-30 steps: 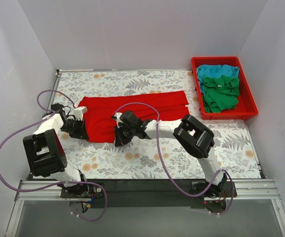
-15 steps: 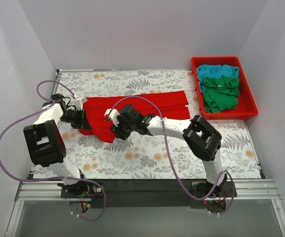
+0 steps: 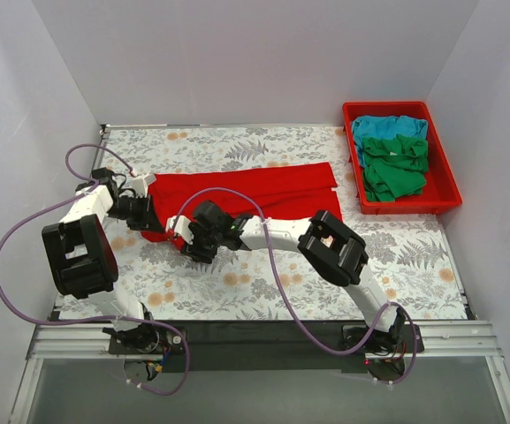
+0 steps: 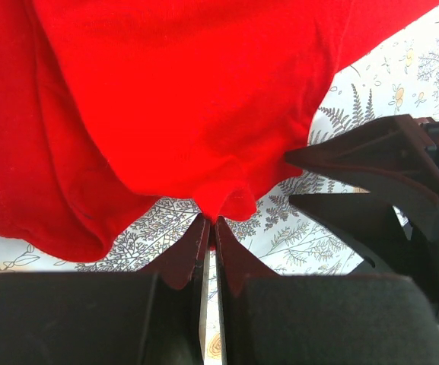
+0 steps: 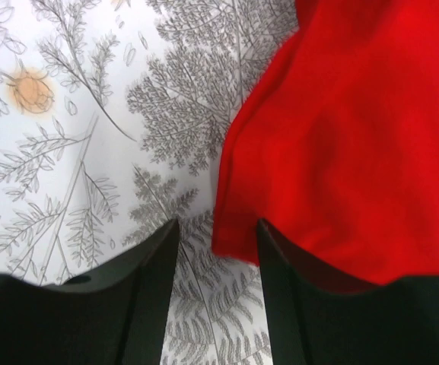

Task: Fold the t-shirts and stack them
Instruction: Fold the tshirt

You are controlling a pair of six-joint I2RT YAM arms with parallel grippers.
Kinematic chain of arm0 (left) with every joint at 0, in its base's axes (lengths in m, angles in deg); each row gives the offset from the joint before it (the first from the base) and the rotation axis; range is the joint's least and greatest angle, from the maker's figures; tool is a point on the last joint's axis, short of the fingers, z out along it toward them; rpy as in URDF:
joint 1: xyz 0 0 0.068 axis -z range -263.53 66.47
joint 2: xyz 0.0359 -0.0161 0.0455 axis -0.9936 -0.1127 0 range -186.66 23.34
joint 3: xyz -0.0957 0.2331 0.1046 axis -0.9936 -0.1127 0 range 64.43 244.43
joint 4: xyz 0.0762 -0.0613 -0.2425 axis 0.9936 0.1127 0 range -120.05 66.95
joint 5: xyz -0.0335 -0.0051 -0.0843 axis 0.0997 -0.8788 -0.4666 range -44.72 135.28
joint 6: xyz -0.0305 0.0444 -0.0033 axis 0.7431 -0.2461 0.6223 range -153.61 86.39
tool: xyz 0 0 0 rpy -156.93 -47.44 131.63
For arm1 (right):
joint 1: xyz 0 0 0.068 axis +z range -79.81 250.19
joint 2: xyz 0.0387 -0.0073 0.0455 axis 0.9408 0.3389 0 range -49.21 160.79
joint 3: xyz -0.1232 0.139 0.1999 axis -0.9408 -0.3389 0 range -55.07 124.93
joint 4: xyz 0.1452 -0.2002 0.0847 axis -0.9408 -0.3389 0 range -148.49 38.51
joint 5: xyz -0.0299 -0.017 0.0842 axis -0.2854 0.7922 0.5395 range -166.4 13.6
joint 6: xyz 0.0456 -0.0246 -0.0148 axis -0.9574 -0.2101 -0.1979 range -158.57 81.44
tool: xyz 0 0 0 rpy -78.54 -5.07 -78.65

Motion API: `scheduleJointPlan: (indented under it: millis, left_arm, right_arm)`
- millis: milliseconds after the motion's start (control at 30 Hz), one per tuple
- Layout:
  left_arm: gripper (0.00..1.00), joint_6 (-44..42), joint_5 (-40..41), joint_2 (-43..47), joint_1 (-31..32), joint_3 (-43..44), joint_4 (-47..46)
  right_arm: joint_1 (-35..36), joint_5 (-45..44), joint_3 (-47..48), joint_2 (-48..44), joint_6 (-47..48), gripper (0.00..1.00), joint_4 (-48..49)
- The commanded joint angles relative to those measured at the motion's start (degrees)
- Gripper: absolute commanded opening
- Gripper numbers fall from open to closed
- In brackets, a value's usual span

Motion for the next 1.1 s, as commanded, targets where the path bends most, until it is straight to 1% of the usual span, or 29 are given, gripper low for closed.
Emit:
scheduleJointPlan:
  millis: [0, 67, 133, 167, 200, 267, 300, 333, 367, 567, 700, 800, 833, 1067]
  left_arm:
    - [0.0, -0.39, -0.46, 0.45, 0.17, 0.9, -0.11]
    - [0.0, -0.39, -0.46, 0.45, 0.17, 1.07, -0.11]
    - [0.0, -0.48, -0.55, 0.1, 0.17, 1.33, 0.06]
    - [0.0, -0.48, -0.55, 0.01, 0.17, 1.42, 0.32]
    - [0.0, -0.48, -0.81, 0.01, 0.17, 1.94, 0.41]
    - [0.0, -0.3, -1.16, -0.17, 0.17, 2.56, 0.5]
    - [0.0, -0.3, -1.42, -0.25, 0.17, 3.09, 0.85]
    - [0.0, -0.13, -2.04, -0.34, 0.17, 4.14, 1.03]
    - [0.0, -0.21, -2.48, -0.69, 0.17, 4.84, 1.38]
    - [0.0, 1.36, -5.37, -1.83, 0.43, 11.61, 2.96]
    - [0.0, 2.68, -6.08, -4.46, 1.05, 16.09, 2.26]
    - [0.0, 5.66, -6.43, -7.53, 1.66, 19.08, -0.19]
    - [0.0, 6.46, -6.7, -8.59, 1.75, 20.05, -0.9]
    - [0.0, 13.75, -5.56, -15.88, 2.28, 26.03, -8.98]
  right_arm:
    - [-0.03, 0.32, 1.3, 1.68, 0.09, 0.52, -0.94]
    - [-0.03, 0.06, 1.04, 2.21, 0.35, 0.52, -1.11]
    - [-0.03, 0.15, 1.04, 2.3, 0.53, 0.5, -1.55]
    - [-0.03, 0.23, 0.95, 2.3, 0.62, 0.47, -1.9]
    - [-0.03, 0.23, 0.95, 2.3, 0.71, 0.34, -2.08]
    - [-0.03, -0.29, 1.3, 2.39, 1.58, 0.22, -2.78]
    - [-0.12, -0.55, 1.56, 2.48, 2.11, 0.09, -3.39]
    - [-0.29, -0.82, 1.82, 2.48, 2.46, 0.03, -3.66]
    - [-0.47, -1.17, 2.09, 2.13, 3.34, 0.01, -3.92]
    - [-3.37, -1.43, 6.13, -1.38, 5.62, 0.01, -6.03]
    - [-6.26, -2.31, 11.21, -2.79, 10.01, 0.01, -6.39]
    - [-8.37, -3.19, 14.39, -1.31, 12.91, 0.01, -6.47]
    - [-8.9, -3.63, 16.83, -0.61, 13.53, 0.01, -6.47]
    - [-13.21, -6.0, 27.82, 8.26, 17.83, 0.01, -7.09]
